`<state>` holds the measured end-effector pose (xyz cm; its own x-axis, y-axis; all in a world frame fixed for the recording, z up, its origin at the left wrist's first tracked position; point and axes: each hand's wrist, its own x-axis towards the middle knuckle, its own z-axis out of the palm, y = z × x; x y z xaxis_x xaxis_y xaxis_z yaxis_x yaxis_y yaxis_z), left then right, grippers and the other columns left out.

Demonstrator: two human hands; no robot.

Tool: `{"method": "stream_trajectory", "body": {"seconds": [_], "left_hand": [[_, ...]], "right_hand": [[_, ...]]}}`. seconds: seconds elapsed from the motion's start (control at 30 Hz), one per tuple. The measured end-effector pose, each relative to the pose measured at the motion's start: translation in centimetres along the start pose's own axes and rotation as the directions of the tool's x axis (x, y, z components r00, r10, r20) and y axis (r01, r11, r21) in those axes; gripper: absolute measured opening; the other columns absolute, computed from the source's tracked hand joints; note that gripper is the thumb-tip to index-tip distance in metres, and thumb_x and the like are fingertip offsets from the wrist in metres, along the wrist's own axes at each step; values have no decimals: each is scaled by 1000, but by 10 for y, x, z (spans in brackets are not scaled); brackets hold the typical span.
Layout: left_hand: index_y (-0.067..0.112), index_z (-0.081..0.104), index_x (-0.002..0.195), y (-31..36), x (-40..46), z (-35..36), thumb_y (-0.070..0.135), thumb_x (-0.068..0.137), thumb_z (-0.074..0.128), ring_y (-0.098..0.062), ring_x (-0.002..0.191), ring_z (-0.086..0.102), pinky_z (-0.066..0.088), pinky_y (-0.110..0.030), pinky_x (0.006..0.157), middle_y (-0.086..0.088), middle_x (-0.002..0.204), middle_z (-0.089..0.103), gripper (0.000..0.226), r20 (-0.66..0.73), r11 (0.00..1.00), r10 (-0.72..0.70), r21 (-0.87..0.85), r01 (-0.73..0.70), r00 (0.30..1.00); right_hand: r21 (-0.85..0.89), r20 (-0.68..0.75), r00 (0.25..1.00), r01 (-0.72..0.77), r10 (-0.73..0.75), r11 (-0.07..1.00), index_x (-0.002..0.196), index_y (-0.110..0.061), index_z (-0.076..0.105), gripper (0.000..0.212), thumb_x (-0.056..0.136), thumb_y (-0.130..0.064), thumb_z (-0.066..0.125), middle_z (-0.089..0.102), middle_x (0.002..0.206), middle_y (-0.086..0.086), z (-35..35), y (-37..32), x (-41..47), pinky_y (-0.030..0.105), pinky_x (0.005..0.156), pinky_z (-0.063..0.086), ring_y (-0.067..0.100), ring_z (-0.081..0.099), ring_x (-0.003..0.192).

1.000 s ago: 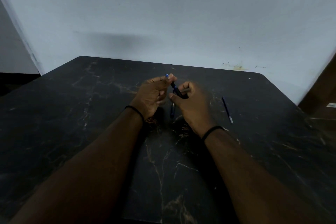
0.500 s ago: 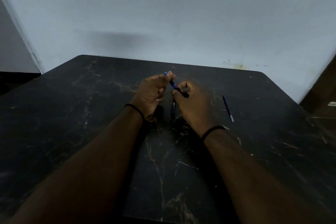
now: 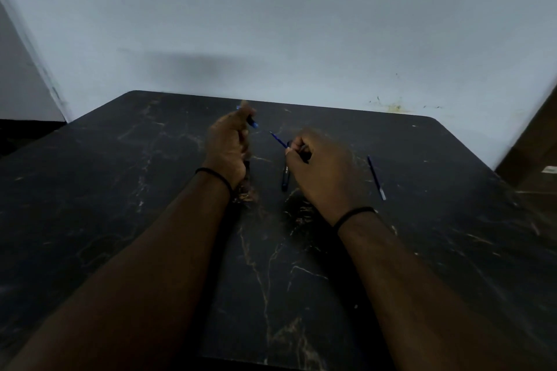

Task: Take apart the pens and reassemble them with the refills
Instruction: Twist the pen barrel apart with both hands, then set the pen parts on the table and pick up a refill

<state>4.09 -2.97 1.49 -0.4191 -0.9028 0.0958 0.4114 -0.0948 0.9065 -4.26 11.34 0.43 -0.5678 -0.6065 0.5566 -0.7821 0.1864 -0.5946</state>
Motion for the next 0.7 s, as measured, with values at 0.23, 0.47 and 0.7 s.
{"method": "stream_trajectory", "body": {"seconds": [0.23,0.47,0.7], "left_hand": [[12,72,73,2,14,-18,42,93,58,-15,60,60,43,-26,59,-4,66,65,39,-288,741,382,663,-106,878],[7,70,90,-8,14,-27,38,86,57,-38,90,67,51,-39,76,-19,96,71,33,-107,258,253,965,39,962],[8,69,96,-7,8,-26,45,82,64,-41,99,65,40,-36,71,-19,105,69,40,-89,130,278,990,54,957]], "right_hand": [[-6,-36,999,20,-20,1000,82,-23,58,14,90,-34,60,63,70,-8,1,3,1,36,64,55,12,60,67],[58,-27,999,-34,35,998,77,-22,59,16,89,-34,61,63,68,-7,4,5,2,36,65,55,9,60,67],[96,-23,996,-87,90,992,77,-20,61,18,89,-32,63,64,67,-5,3,3,1,32,61,52,9,60,63]]}}
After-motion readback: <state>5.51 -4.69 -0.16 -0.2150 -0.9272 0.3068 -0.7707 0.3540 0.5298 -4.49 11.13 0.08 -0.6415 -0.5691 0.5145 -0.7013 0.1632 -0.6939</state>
